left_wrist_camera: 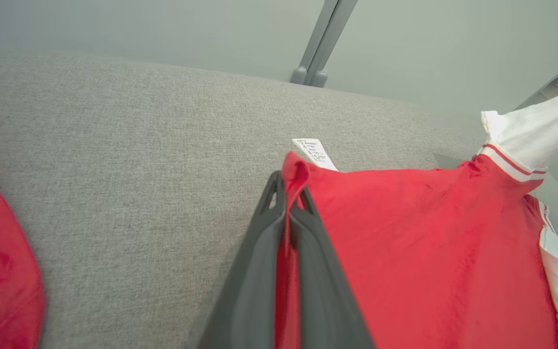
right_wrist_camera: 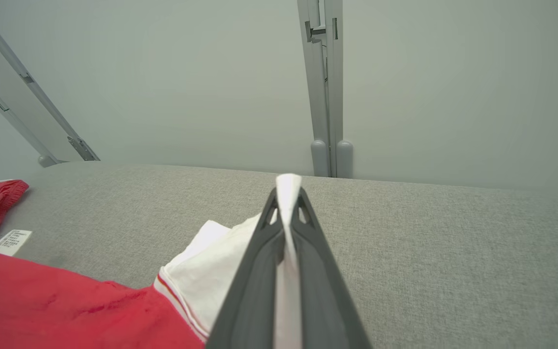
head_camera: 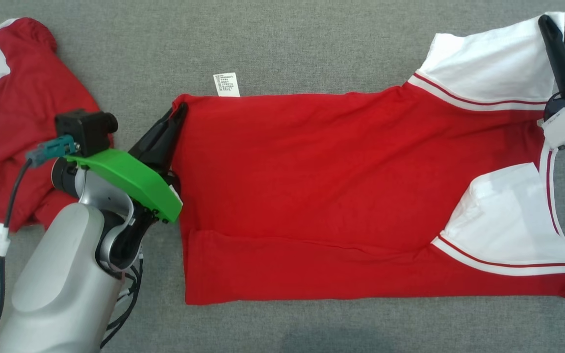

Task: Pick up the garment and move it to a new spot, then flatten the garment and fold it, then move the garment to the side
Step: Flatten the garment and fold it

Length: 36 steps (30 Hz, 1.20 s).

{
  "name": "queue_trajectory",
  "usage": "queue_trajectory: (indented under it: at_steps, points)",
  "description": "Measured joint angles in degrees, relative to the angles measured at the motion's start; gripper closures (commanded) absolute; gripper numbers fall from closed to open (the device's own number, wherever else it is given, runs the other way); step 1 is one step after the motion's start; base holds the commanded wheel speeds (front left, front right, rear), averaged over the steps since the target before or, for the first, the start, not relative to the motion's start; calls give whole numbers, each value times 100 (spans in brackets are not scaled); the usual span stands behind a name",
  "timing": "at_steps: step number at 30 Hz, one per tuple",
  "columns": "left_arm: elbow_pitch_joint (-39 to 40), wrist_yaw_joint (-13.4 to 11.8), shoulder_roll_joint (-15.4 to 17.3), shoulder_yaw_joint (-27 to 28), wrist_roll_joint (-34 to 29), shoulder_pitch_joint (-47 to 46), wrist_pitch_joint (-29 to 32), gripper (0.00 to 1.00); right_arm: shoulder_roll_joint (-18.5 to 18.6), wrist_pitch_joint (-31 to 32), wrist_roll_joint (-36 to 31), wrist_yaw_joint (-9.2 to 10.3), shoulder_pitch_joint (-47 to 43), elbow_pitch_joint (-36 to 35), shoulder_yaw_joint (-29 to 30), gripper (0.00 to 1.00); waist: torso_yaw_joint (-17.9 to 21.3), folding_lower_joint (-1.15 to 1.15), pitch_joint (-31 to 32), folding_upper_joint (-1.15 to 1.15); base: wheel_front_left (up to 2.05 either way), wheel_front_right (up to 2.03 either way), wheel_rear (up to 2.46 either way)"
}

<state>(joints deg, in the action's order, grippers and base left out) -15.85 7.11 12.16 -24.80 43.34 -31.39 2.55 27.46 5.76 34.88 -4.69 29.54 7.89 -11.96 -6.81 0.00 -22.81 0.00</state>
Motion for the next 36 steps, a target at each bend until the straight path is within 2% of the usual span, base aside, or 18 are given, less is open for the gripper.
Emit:
queue_trajectory:
  at_steps: [8, 19, 27, 36]
  points:
    - [11, 0, 230, -221, 224, 492, -466, 100, -159, -387, 23, 34, -658, -296, 88, 100, 62, 0, 243, 0, 0, 0, 0]
    - [157, 0, 550, -359, 389, 921, -1184, 100, -721, -793, 354, 331, -2085, -633, 170, 100, 402, 0, 460, 0, 0, 0, 0]
    - [164, 0, 619, -643, 533, 1095, -1533, 100, -982, -1124, 464, 428, -2719, -898, 216, 100, 565, 0, 520, 0, 0, 0, 0]
    - [363, 0, 850, -689, 530, 1118, -1675, 100, -984, -1263, 450, 479, -3097, -1111, 199, 100, 606, 0, 560, 0, 0, 0, 0]
